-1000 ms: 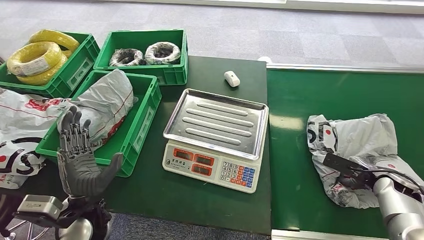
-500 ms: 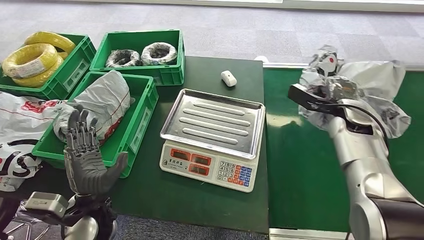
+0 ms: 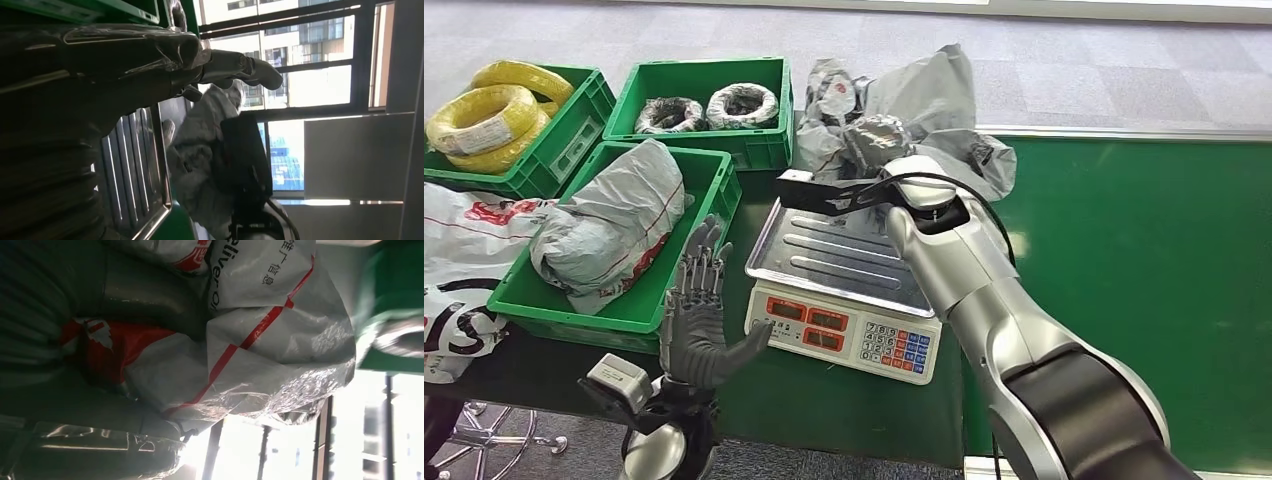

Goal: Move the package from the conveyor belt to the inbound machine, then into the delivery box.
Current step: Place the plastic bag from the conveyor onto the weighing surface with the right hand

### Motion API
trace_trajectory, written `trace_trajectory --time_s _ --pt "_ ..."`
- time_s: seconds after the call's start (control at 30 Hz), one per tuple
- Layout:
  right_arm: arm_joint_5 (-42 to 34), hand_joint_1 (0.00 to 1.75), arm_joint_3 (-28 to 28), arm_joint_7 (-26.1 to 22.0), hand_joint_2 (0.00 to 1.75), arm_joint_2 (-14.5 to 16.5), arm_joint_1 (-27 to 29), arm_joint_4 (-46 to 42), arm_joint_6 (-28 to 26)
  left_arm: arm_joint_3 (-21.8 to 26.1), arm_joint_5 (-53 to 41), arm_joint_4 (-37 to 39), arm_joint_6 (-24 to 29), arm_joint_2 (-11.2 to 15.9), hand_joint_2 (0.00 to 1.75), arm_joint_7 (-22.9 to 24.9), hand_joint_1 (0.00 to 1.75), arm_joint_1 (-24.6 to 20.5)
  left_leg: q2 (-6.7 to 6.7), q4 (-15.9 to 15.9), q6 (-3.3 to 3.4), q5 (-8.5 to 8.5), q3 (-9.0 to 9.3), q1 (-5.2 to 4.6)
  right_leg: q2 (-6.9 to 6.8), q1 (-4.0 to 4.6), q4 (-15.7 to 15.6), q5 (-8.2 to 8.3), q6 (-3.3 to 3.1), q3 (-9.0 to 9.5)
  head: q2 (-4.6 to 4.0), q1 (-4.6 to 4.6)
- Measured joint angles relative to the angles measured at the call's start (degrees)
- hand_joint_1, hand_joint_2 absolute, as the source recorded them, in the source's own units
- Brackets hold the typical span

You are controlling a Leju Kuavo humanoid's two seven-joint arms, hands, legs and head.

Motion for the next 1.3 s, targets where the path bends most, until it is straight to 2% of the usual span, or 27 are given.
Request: trace_trajectory --time_s 0.1,0.17,0.3,0.47,0.6,0.93,1.1,1.3 --pt "-16.04 1.75 10.21 0.84 1.75 2.18 0.73 -1.5 1.95 -2.88 0.19 2.95 -0.71 -1.08 1.75 -0.03 0.0 -2.28 -0.03 0.01 0.0 0.0 0.0 0.01 -0.02 0.01 0.0 0.0 0.0 -0.01 0.0 0.0" --pt "-22.34 1.75 17.01 1.57 1.75 2.89 0.81 -2.17 1.76 -4.0 0.19 4.39 -0.75 -1.67 1.75 -0.09 0.0 -3.45 -0.06 0.0 0.0 0.0 0.0 0.02 -0.04 0.03 0.0 0.0 0.0 -0.01 0.0 0.0" --pt "-27.32 1.75 25.95 1.78 1.75 3.11 0.51 -2.44 0.51 -5.08 0.15 6.11 -1.06 -2.12 1.75 -0.17 0.0 -4.14 -0.05 0.0 -0.01 0.0 -0.01 0.03 -0.03 0.04 0.0 0.0 0.0 -0.01 0.0 0.0" --pt "-31.12 1.74 31.05 0.64 1.75 2.8 -0.67 -2.32 -1.14 -5.52 0.08 7.06 -1.38 -2.17 1.75 -0.67 0.0 -4.01 -0.08 0.0 -0.01 0.0 -0.01 0.02 -0.04 0.03 0.0 0.0 0.0 0.02 0.0 0.01" --pt "-35.42 0.03 34.06 -0.87 1.75 2.33 -0.72 -1.27 -4.47 -5.97 0.41 7.63 -1.5 -2.15 1.75 -0.89 0.0 -4.12 -0.09 0.01 -0.01 0.0 -0.01 0.02 -0.04 0.03 -0.01 0.0 0.0 0.01 0.0 -0.01" --pt "-36.12 0.0 36.07 -0.54 1.75 2.18 -0.79 2.11 -13.13 -6.1 0.81 9.58 -1.01 -2.16 1.75 -0.72 0.0 -5.21 -0.08 0.01 -0.01 0.0 0.0 0.02 -0.03 0.03 0.0 0.0 0.0 -0.01 0.0 -0.01" --pt "-34.17 0.0 36.06 1.4 1.75 1.91 -1.86 2.81 -21.93 -6.03 0.81 9.65 0.46 -1.88 1.75 -0.57 0.0 -6.55 -0.1 0.01 -0.01 0.0 0.0 0.02 -0.04 0.03 0.0 0.0 0.0 0.01 0.0 0.0" --pt "-32.43 0.0 34.97 1.6 1.75 0.58 -4.38 2.81 -24.28 -5.98 0.81 9.64 0.48 -0.98 1.75 -0.39 0.0 -7.28 -0.08 0.02 -0.01 0.0 0.02 0.02 -0.04 0.03 0.0 0.01 0.0 0.02 0.0 0.01"
